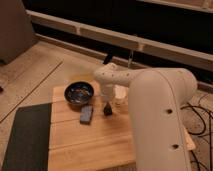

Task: Place the eraser on the white sponge

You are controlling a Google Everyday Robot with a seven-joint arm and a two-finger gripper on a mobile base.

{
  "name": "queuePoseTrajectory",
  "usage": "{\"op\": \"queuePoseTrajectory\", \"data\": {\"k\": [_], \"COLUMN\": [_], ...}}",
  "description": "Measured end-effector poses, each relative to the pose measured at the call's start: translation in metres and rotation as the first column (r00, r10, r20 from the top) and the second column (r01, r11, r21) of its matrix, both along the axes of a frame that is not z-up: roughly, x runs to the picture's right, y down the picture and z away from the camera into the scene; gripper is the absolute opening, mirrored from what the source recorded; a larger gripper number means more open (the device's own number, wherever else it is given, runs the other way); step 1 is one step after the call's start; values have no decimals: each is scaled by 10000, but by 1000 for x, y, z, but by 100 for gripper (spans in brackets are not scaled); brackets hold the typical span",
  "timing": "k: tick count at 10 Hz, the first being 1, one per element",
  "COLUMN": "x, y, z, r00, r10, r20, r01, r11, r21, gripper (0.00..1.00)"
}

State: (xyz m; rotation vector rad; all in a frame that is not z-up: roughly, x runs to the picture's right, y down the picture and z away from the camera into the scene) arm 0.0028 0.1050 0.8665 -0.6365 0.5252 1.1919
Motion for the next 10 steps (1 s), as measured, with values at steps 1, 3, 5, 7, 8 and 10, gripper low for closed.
{"op": "queuePoseTrajectory", "data": {"k": [1,3,5,7,8,10], "x": [-8,-29,-61,-82,-93,-112], "y": [-6,-11,-8,-6,-4,2], "z": [-6,-16,-24,-29,-31,-35], "r00": [9999,9983,9933,9883,9856,9805], "r10": [-170,-517,-956,-1261,-1397,-1587], "r20": [32,261,647,854,959,1163], "r01": [169,505,917,1199,1325,1503], "r11": [9997,9978,9939,9900,9882,9856], "r21": [181,429,608,742,774,773], "gripper": [0,0,0,0,0,0]}}
